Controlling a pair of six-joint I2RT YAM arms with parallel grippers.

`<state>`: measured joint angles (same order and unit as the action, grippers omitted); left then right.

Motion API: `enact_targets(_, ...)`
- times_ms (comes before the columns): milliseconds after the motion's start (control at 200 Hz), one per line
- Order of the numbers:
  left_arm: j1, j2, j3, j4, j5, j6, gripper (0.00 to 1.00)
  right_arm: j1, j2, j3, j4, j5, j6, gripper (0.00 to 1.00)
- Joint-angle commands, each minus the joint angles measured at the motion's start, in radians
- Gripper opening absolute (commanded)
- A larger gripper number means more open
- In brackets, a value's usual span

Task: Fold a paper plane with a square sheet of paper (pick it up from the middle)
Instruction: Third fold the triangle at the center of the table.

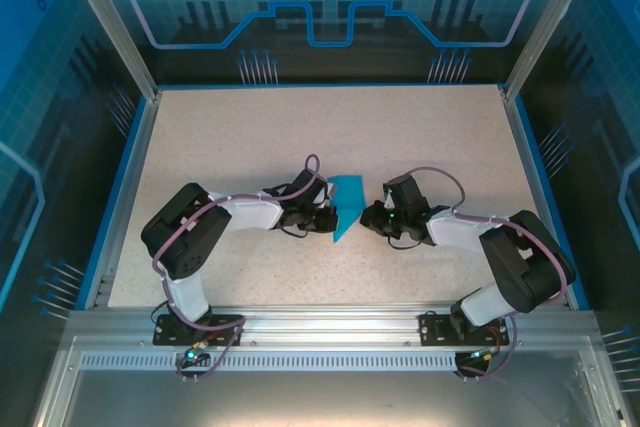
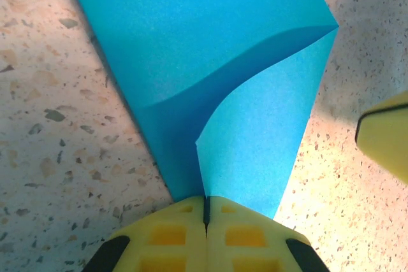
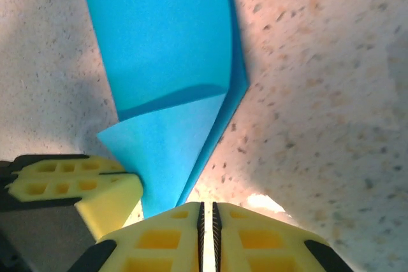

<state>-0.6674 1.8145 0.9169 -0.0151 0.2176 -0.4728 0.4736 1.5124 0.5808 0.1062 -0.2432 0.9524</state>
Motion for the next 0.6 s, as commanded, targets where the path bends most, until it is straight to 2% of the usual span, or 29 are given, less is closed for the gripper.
enact_targets(0,0.011,-0.004,-0.025,-0.074,-0.021,-0.007,0.0,-0.017,0.046,0.074,-0.037,-0.084,-0.07,0.15)
enact_targets(185,0.011,0.002,-0.02,-0.079,-0.021,-0.005,0.0,-0.018,0.131,0.175,-0.036,-0.129,-0.09,0.14)
enact_targets(435,0.01,-0.012,-0.015,-0.085,-0.018,-0.006,0.0,-0.025,0.263,0.194,-0.066,-0.069,-0.094,0.14)
enact_targets(555,0.011,-0.053,-0.016,-0.098,-0.017,-0.018,0.08,-0.028,0.287,0.196,-0.077,-0.057,-0.098,0.13)
enact_targets(595,0.012,-0.079,-0.018,-0.109,-0.028,-0.024,0.14,-0.027,0.279,0.194,-0.081,-0.052,-0.098,0.13)
